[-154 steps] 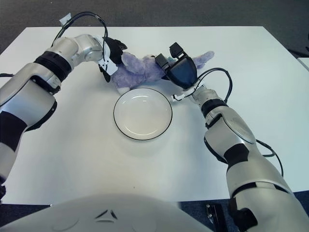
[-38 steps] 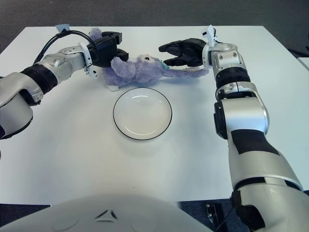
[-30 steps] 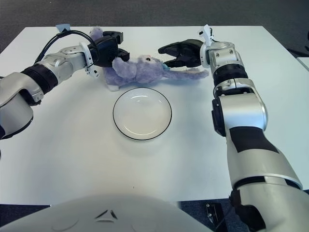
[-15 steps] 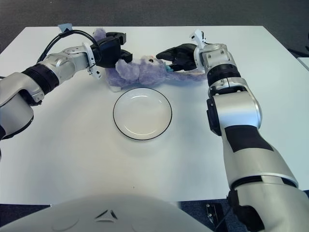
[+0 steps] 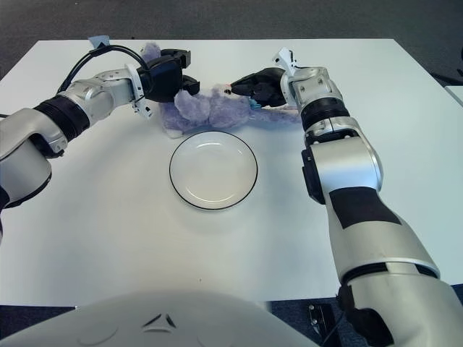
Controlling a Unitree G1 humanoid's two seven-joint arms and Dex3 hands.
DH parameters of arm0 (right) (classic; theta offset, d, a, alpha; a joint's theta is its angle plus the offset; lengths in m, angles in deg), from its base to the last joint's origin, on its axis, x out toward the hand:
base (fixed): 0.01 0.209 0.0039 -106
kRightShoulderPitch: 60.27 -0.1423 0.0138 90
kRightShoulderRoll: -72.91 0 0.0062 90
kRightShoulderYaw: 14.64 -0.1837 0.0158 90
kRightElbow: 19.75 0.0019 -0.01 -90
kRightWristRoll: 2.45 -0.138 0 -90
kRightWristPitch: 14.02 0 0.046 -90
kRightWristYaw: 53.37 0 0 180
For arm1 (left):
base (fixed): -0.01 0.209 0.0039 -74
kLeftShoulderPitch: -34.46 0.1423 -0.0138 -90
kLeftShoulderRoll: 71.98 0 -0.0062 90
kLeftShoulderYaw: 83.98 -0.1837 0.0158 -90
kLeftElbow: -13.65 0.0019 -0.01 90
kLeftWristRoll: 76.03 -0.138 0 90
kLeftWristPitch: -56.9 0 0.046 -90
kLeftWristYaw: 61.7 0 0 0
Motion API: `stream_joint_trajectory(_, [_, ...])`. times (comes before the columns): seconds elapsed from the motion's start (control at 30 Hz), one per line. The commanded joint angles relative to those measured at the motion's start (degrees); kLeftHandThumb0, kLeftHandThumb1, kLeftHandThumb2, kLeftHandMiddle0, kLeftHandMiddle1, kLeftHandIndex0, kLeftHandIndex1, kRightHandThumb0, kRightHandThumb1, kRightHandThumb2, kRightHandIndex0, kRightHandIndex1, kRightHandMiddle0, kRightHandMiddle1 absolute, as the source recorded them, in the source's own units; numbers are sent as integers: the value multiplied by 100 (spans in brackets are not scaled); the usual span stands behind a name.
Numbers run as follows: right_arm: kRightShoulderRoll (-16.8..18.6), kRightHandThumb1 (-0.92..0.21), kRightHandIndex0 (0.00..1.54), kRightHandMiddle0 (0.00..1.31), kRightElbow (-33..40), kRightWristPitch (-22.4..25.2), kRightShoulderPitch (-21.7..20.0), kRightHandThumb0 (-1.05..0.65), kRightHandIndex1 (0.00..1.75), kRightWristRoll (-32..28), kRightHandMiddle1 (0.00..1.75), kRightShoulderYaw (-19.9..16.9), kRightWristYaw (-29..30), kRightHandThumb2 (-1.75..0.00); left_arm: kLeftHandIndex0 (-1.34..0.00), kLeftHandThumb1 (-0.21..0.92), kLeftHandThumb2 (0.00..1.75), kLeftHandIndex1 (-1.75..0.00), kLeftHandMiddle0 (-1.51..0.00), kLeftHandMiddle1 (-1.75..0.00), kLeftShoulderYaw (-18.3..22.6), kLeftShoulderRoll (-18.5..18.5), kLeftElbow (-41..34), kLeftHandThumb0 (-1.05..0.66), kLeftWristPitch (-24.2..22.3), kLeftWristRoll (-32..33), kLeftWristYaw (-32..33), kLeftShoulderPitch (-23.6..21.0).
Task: Put the doll into the plate.
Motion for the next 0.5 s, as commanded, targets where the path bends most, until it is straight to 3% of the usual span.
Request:
stream_joint_trajectory(0.0, [61, -84, 26, 39, -72, -88, 102, -75, 0, 189, 0, 153, -52, 0, -31, 75, 74, -175, -96, -175, 106, -97, 21, -37, -79, 17, 89, 115])
stream_joint_trajectory(0.47, [68, -83, 23, 38, -78, -200, 97, -76, 0, 360, 0, 331, -28, 0, -32, 73, 76, -175, -98, -175, 189, -109, 2, -37, -48, -9, 118, 137])
